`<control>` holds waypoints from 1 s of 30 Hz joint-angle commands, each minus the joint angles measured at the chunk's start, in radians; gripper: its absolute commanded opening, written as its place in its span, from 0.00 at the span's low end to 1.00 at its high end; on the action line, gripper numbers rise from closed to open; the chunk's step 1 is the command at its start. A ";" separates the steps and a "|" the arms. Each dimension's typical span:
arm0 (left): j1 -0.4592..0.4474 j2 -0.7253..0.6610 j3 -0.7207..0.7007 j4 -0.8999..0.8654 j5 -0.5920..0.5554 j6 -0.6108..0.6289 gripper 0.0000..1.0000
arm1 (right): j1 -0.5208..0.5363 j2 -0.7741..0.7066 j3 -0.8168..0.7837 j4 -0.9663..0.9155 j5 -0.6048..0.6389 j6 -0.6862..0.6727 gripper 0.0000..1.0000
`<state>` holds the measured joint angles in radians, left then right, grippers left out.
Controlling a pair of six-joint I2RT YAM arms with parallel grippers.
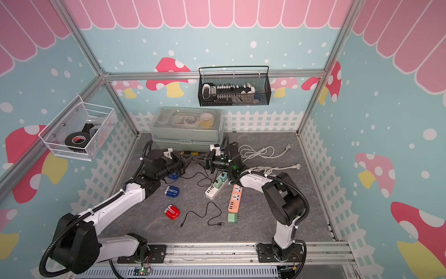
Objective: Charge the electric shaver
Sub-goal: Pick up the charging cable from the center of the board, then pick up the electric shaver from the center of the board.
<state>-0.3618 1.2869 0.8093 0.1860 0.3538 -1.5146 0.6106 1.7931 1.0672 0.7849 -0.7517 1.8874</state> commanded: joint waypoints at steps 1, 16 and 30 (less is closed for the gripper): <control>-0.006 0.002 -0.013 0.030 -0.017 -0.001 0.00 | 0.008 0.019 0.014 0.045 0.009 0.021 0.11; -0.007 -0.071 0.055 -0.277 -0.089 0.043 0.42 | -0.006 -0.027 -0.025 -0.016 -0.004 -0.113 0.00; 0.122 -0.195 0.069 -1.029 -0.236 -0.042 0.60 | -0.020 -0.144 -0.014 -0.530 -0.135 -0.796 0.00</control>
<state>-0.2691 1.1015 0.9432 -0.6956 0.1421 -1.4937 0.5907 1.6840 1.0473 0.4393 -0.8562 1.3197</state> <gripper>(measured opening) 0.600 0.048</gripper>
